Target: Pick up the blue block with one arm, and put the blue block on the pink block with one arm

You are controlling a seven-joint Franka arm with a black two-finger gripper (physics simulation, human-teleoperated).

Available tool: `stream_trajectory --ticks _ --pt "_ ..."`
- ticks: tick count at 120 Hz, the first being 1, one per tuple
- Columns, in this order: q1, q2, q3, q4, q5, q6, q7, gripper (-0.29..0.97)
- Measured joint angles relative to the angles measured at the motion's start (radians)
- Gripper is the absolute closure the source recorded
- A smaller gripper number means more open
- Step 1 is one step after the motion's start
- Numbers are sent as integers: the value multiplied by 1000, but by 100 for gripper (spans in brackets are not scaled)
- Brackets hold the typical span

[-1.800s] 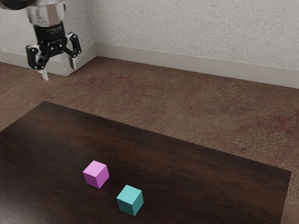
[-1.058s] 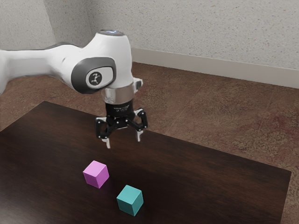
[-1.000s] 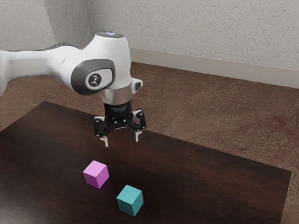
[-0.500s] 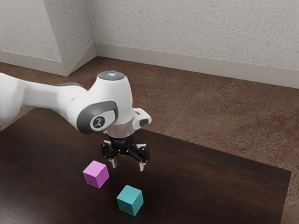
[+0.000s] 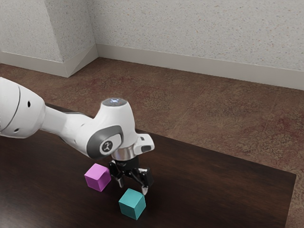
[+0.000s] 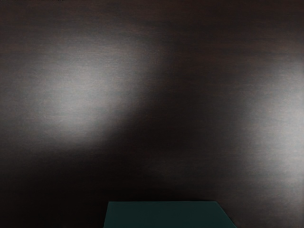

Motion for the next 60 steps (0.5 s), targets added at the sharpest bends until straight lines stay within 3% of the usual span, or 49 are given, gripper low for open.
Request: stream_trajectory --ticks 60 --pt "-14 -20 0 -82 -44 56 131 0"
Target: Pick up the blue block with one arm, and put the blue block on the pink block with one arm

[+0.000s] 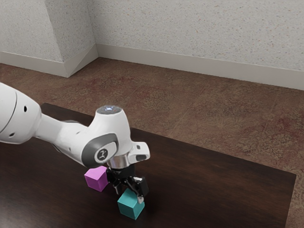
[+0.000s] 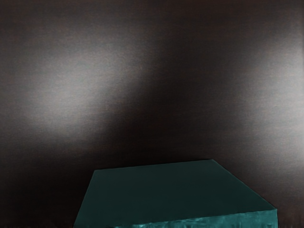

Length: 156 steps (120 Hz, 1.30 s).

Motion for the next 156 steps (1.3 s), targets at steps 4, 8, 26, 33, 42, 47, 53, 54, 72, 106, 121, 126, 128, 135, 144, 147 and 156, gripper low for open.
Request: stream_trajectory --ticks 4,8,26,33,42,47,53,54,72,106,121,126,128,135,144,147,156 --pt "0 -1 0 -4 -2 1 4 0" --pt "0 -4 0 -12 -4 1 6 0" --pt "-4 -4 0 -27 -8 7 16 1" --pt "-4 6 0 -25 -9 11 19 1" --pt "-4 19 0 -23 -9 21 22 1" --pt "-4 26 0 -23 -10 26 24 1" --pt "-4 42 0 -23 -17 35 26 1" --pt "-4 46 0 -23 -18 37 26 1" --pt "-3 75 -4 -10 -22 60 26 14" --pt "-27 -63 2 -15 126 68 -36 35" --pt "9 -192 0 -9 206 18 -72 37" --pt "35 -212 3 -7 229 3 -83 37" --pt "49 -219 4 -6 239 -3 -88 38" --pt "103 -250 5 -5 269 -24 -102 38" --pt "159 -273 6 -5 294 -51 -115 37" --pt "172 -276 6 -5 300 -59 -118 37" --pt "217 -284 6 -5 311 -76 -123 38"
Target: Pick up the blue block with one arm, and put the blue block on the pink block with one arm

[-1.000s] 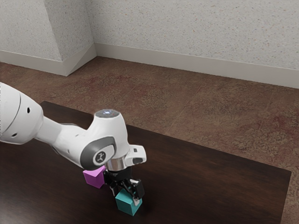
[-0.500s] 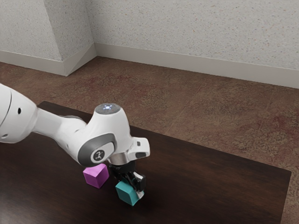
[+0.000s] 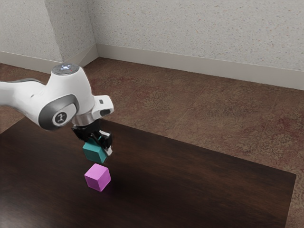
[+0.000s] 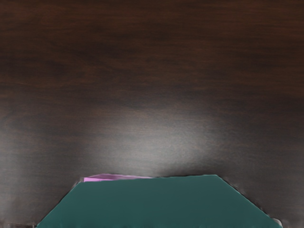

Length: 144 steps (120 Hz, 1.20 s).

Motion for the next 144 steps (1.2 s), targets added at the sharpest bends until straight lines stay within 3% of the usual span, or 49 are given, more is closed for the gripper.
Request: stream_trajectory --ticks 20,54,99,144 --pt "74 6 1 7 10 -22 6 38" --pt "121 76 0 44 8 -28 60 37" --pt "129 179 -3 44 -27 53 101 37" --pt "115 167 -6 17 -34 79 110 38"
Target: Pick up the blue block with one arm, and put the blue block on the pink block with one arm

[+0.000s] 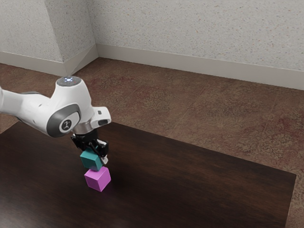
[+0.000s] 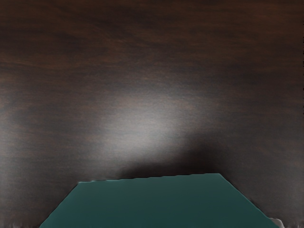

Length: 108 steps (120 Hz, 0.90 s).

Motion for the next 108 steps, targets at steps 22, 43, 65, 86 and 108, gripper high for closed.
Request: stream_trajectory --ticks 22,43,65,86,108 --pt "1 -24 1 -23 0 3 -4 38" --pt "1 -37 1 -37 0 4 -8 38" --pt "-2 -56 0 -68 0 4 -14 38" --pt "-4 -58 0 -71 0 4 -20 38" --pt "-4 -57 -1 -71 0 4 -25 38"
